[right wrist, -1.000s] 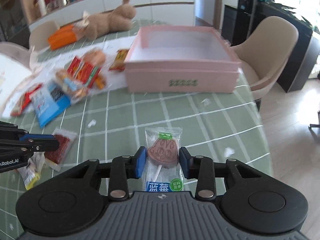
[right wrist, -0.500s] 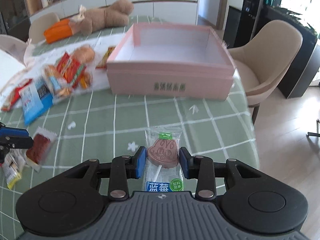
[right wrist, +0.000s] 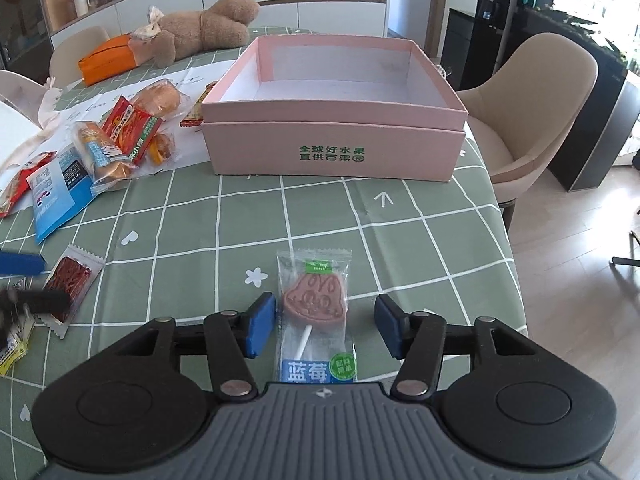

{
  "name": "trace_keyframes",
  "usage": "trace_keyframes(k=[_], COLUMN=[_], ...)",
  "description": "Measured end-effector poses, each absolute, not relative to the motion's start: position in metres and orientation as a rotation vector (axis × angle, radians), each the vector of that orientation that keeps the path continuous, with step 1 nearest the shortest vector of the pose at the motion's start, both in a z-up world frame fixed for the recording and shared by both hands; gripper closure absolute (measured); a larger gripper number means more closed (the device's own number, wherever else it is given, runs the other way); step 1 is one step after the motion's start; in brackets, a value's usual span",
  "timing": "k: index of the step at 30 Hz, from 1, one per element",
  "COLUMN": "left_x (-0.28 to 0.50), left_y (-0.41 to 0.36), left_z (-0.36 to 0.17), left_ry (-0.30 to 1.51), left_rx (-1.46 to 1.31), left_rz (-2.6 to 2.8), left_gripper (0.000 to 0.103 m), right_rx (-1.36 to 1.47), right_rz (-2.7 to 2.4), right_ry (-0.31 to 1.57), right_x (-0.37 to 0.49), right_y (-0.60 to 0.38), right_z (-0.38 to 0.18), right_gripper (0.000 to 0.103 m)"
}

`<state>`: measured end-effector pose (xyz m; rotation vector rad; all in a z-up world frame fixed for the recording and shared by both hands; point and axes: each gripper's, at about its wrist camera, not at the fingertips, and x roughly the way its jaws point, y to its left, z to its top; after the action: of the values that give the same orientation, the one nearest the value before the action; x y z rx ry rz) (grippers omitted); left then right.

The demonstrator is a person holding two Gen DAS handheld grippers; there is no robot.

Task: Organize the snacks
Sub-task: 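Carry the brown packet with the left tool while the right tool carries the lollipop toward the pink box, then open the left tool over the pink box while the right tool releases the lollipop inside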

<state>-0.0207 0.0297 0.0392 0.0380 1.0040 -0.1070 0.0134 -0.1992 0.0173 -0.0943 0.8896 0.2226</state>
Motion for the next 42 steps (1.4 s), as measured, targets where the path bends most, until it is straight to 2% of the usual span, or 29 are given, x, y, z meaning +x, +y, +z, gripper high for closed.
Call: trace_keyframes(k=[2,3,6,9,12,14,15,16,23,26,31,34,35,36,39,42], left_x=[-0.019,-0.019,-0.019,-0.019,-0.016,-0.016,-0.015,-0.016,-0.026,-0.021,0.042,0.111,0.133,0.148,0.146,0.109], left_y=[0.033,0.031,0.024,0.017,0.012,0.011,0.012,0.013,-0.001,-0.015,-0.044,-0.052,-0.054,-0.056,-0.055,-0.033], left_z=[0.036,0.035,0.032,0.031,0.029,0.028,0.027,0.027,0.034,0.055,0.149,0.177,0.175,0.17,0.157,0.133], left_ry=[1.026,1.033,1.034,1.023,1.027,1.016,1.007,0.996,0.955,0.913,0.69,0.701,0.749,0.783,0.795,0.842], left_rx=[0.025,0.026,0.042,0.071,0.09,0.093,0.089,0.079,-0.034,-0.109,-0.155,-0.236,-0.242,-0.229,-0.191,-0.221], left_rz=[-0.111,-0.13,-0.164,-0.158,-0.187,-0.204,-0.21,-0.209,-0.212,-0.227,-0.273,-0.314,-0.291,-0.255,-0.224,-0.176], left_gripper=[0.056,0.059,0.058,0.058,0.052,0.051,0.051,0.06,0.06,0.06,0.059,0.057,0.059,0.061,0.061,0.061], right_rx=[-0.096,-0.097,-0.117,-0.131,-0.123,-0.116,-0.112,-0.108,-0.1,-0.078,-0.111,-0.122,-0.12,-0.124,-0.117,-0.074], right_rz=[0.225,0.23,0.239,0.237,0.231,0.225,0.223,0.225,0.289,0.315,0.401,0.415,0.431,0.427,0.374,0.417], right_ry=[0.891,0.892,0.892,0.893,0.909,0.92,0.919,0.914,0.902,0.889,0.738,0.635,0.633,0.651,0.714,0.752], right_x=[0.011,0.01,0.007,0.006,0.006,0.005,0.003,0.001,-0.002,0.005,0.043,0.086,0.102,0.119,0.143,0.127], right_y=[-0.198,-0.197,-0.19,-0.184,-0.183,-0.184,-0.186,-0.188,-0.218,-0.235,-0.245,-0.241,-0.239,-0.238,-0.248,-0.268], right_z=[0.017,0.018,0.02,0.02,0.022,0.024,0.026,0.028,0.045,0.057,0.113,0.149,0.155,0.156,0.146,0.123], right_gripper=[0.049,0.054,0.063,0.065,0.069,0.069,0.07,0.07,0.07,0.07,0.07,0.063,0.049,0.04,0.04,0.04])
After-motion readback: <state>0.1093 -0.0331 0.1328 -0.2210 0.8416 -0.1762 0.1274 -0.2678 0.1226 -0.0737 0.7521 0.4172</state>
